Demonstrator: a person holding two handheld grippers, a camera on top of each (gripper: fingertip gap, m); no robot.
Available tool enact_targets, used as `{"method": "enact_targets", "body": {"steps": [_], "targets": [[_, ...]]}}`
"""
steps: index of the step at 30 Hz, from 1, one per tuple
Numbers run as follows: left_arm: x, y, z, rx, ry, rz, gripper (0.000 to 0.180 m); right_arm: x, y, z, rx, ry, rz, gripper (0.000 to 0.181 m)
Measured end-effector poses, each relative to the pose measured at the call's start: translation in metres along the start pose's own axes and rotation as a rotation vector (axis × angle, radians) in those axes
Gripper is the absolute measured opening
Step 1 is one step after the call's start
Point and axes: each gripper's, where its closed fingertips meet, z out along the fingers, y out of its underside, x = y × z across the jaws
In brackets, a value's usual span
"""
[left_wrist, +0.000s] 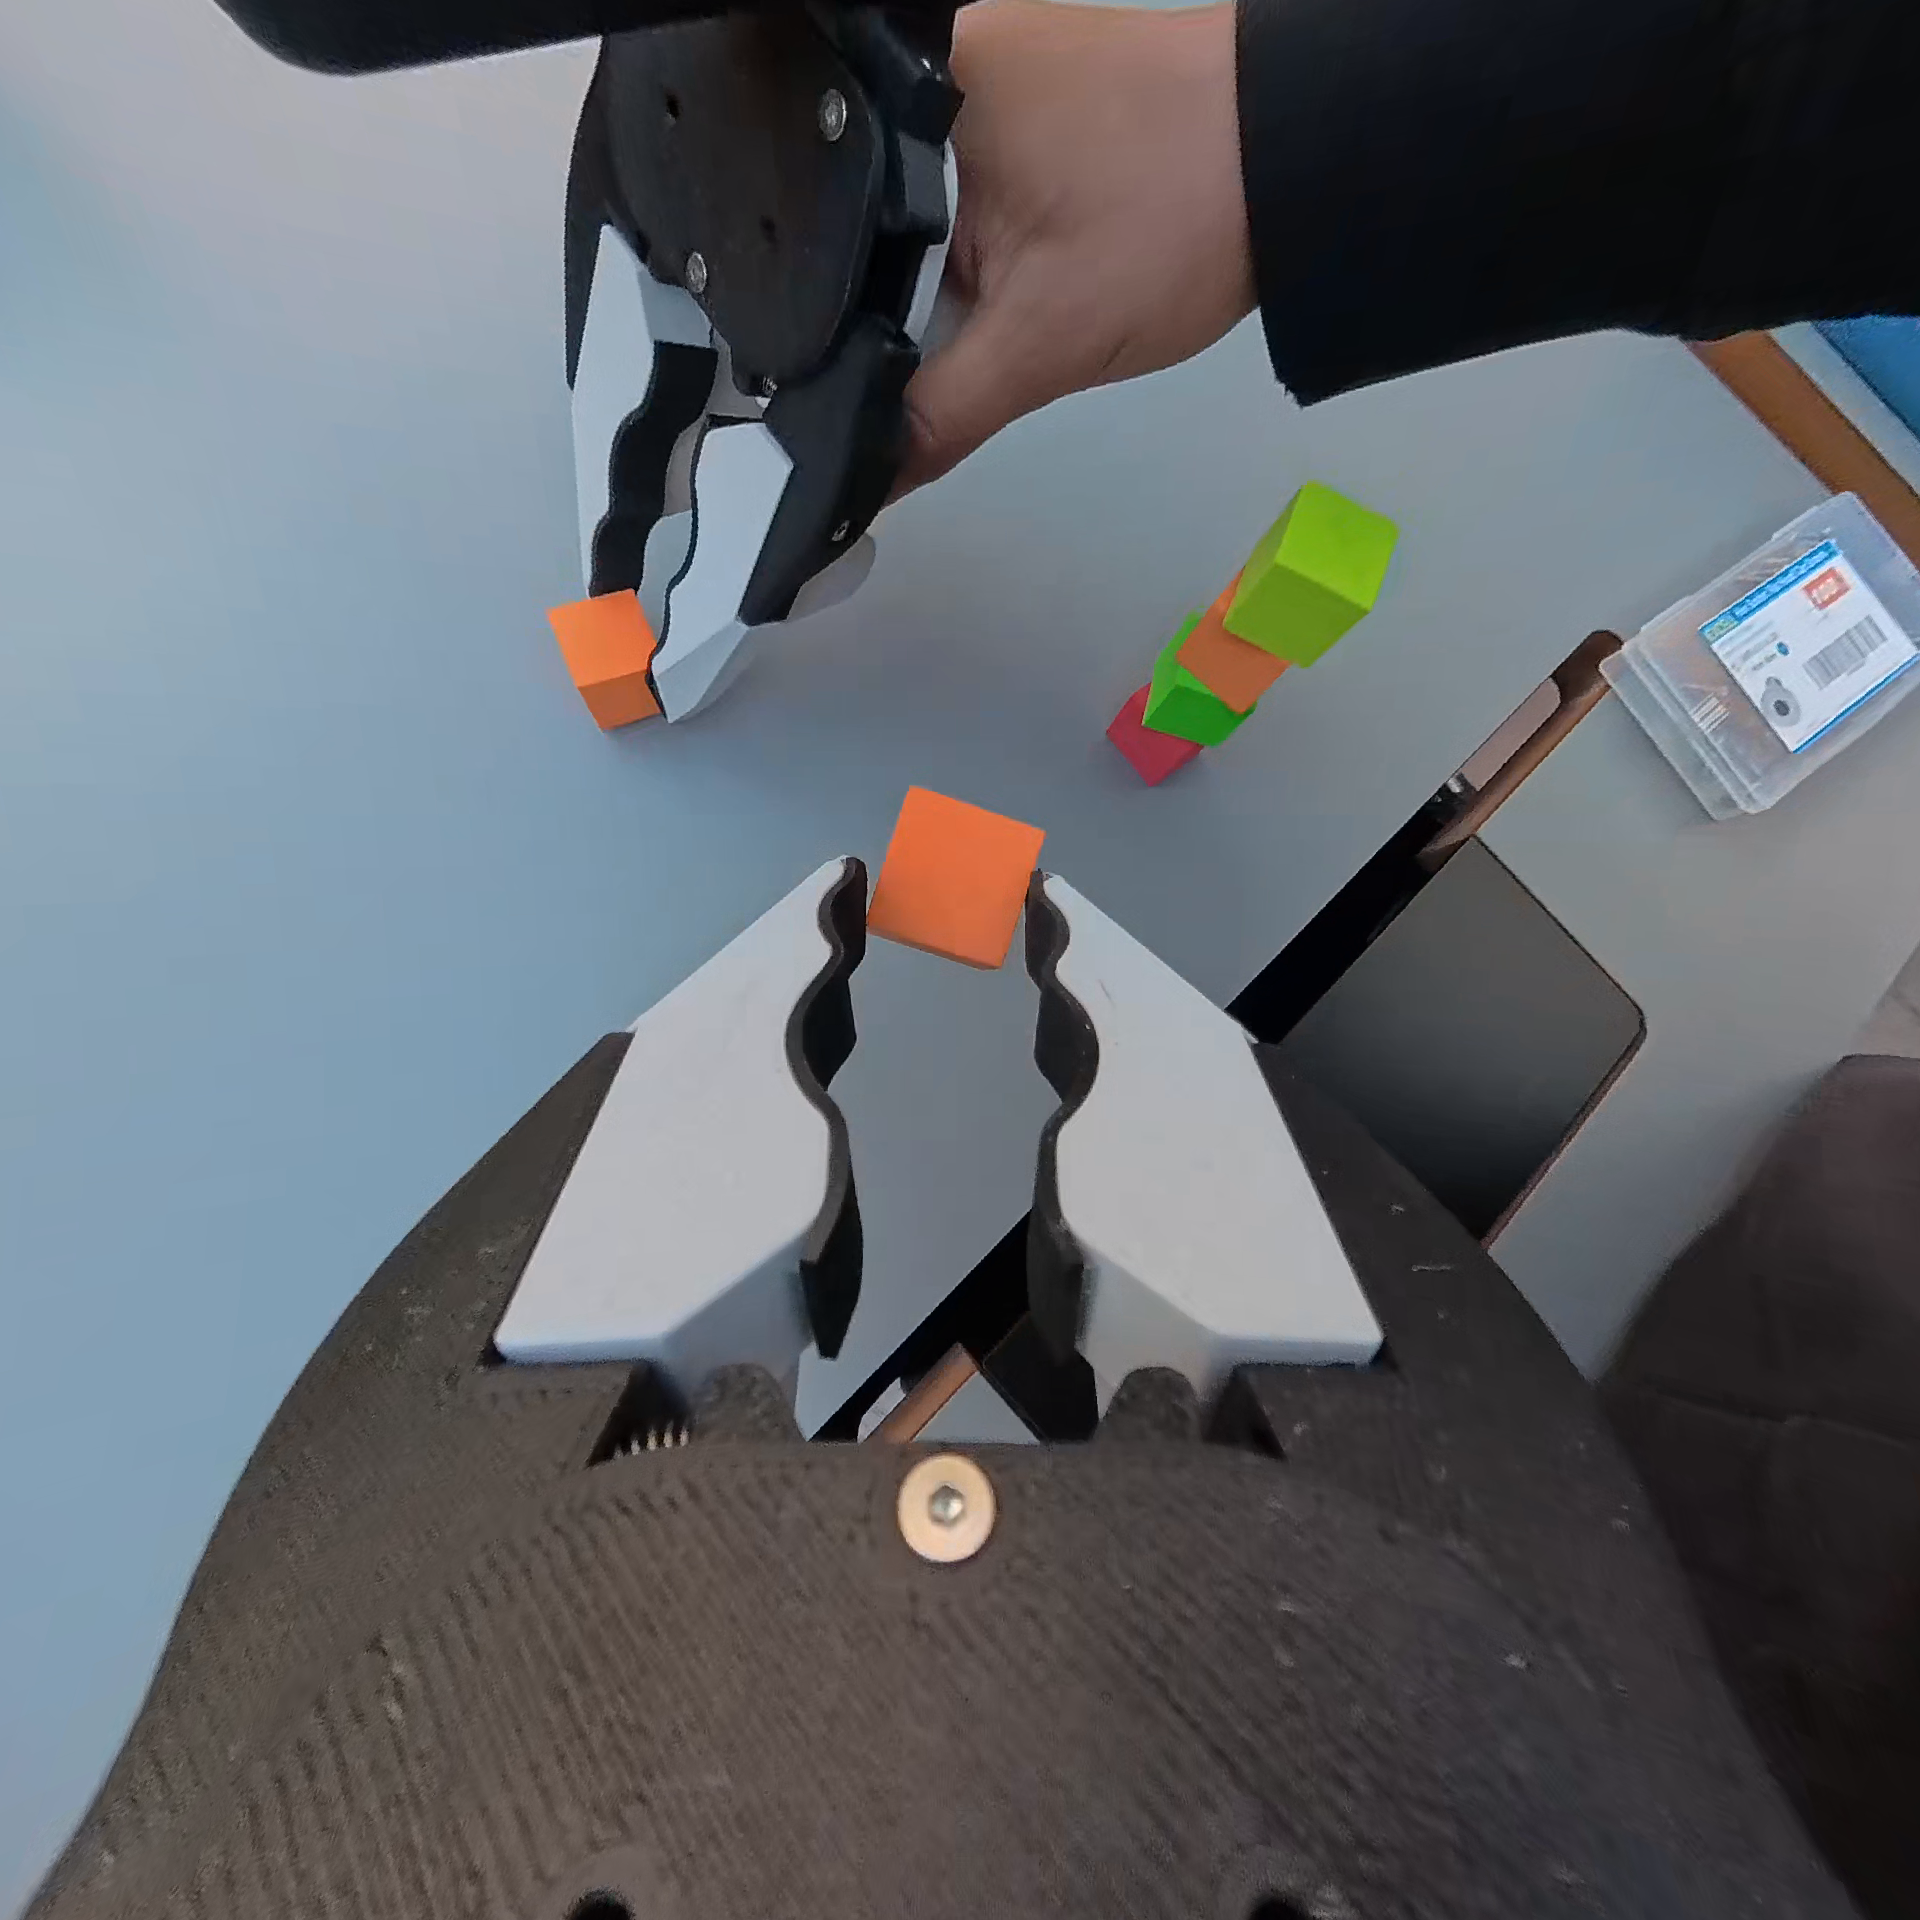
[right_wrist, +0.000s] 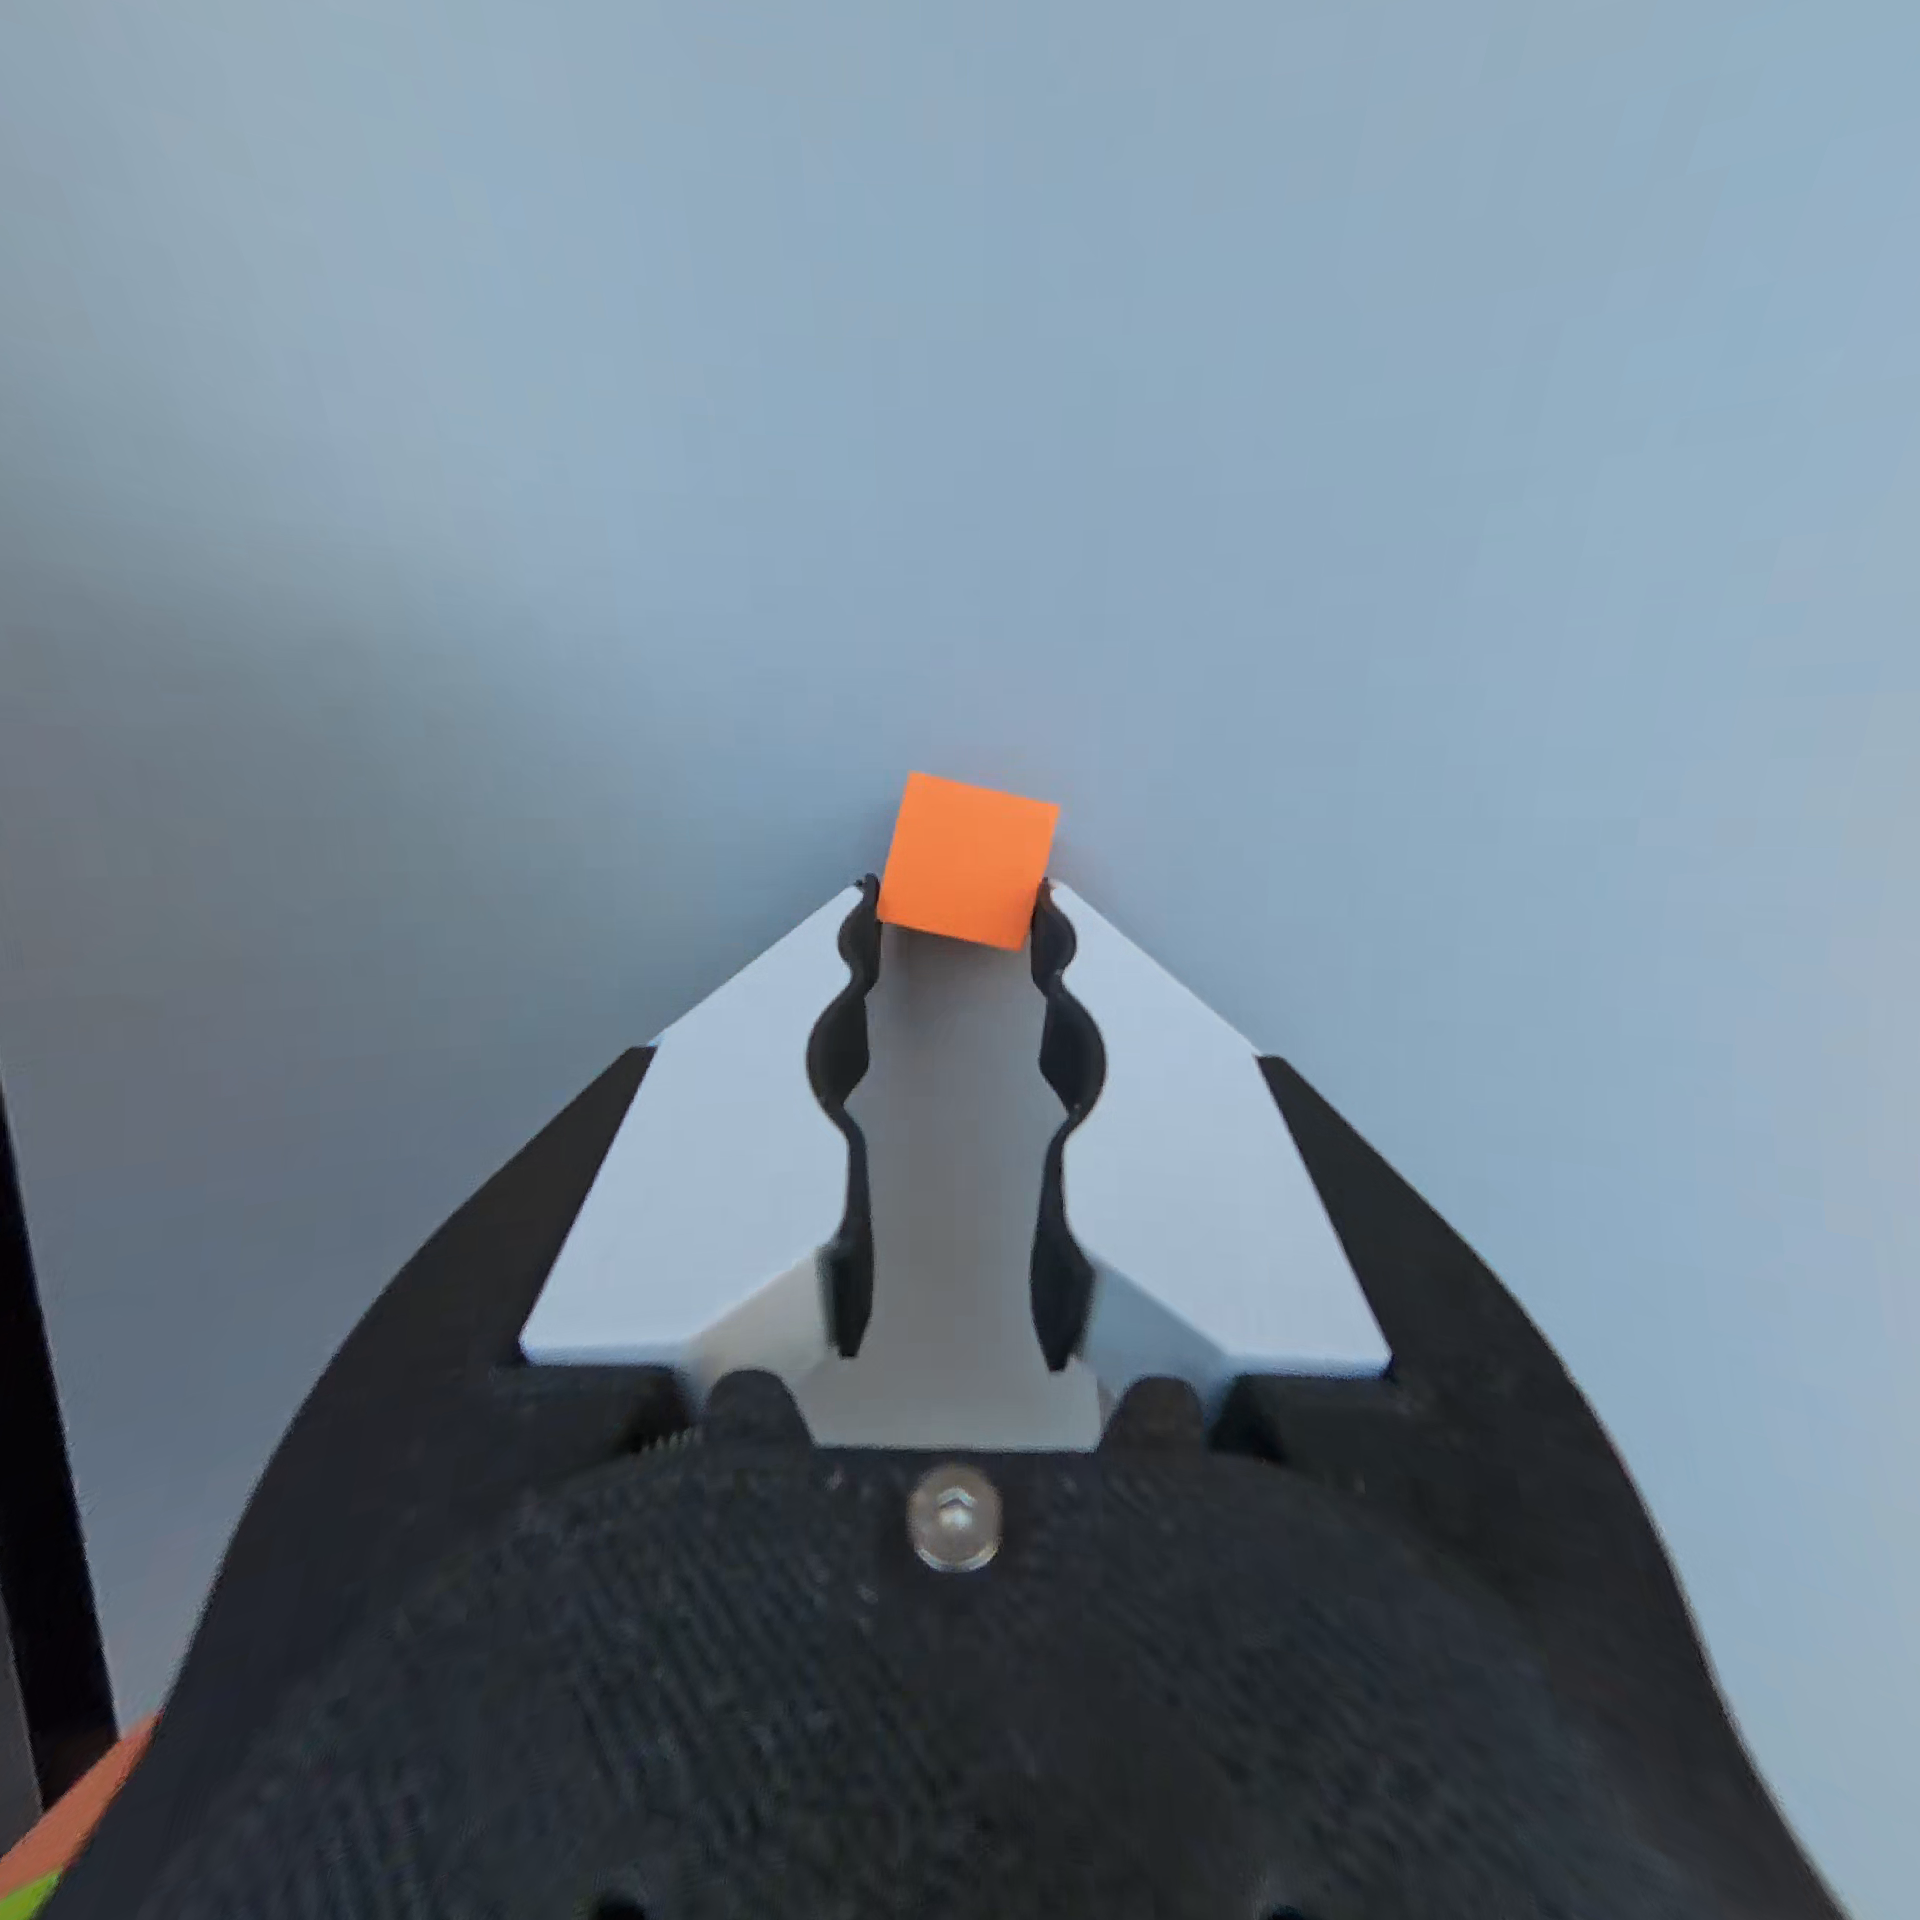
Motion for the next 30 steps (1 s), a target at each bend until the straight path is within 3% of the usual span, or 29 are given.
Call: {"method": "enact_targets", "body": {"steps": [7, 14, 18, 22, 30], "targets": [[0.03, -0.021, 0.009, 0.04, 0.098, 0.047, 0.028, 0.006, 0.015, -0.108, 0.234, 0.174, 0.229, 0.027], [0.082, -0.063, 0.031, 0.091, 0.249, 0.154, 0.028, -0.049, 0.113, -0.193, 0.271, 0.396, 0.554, 0.027], [0.094, -0.066, 0.055, 0.01, 0.248, 0.207, 0.028, -0.089, 0.137, -0.206, 0.278, 0.449, 0.673, 0.027], [0.099, -0.055, 0.067, -0.093, 0.271, 0.204, 0.03, -0.105, 0.125, -0.211, 0.312, 0.459, 0.678, 0.027], [0.086, -0.064, 0.044, -0.018, 0.22, 0.167, 0.041, -0.098, 0.067, -0.206, 0.348, 0.363, 0.516, 0.027]]}}
